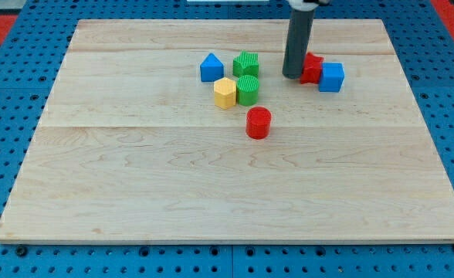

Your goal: Separate the green blocks from the red star

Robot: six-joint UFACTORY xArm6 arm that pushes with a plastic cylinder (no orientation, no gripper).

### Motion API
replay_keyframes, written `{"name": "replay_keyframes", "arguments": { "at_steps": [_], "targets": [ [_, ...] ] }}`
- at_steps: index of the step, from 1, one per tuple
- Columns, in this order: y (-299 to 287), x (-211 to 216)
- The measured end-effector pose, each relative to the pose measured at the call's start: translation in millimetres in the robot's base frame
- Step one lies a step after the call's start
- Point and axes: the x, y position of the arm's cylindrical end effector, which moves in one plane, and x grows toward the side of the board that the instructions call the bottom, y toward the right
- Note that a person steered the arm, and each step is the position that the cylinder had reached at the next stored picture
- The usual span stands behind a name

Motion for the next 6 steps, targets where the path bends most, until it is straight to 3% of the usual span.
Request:
{"name": "replay_keyframes", "arguments": {
  "at_steps": [1, 3, 6],
  "targets": [
    [-9.2, -13.1],
    [-8.1, -0.6],
    [-105.1, -0.4]
  ]
}}
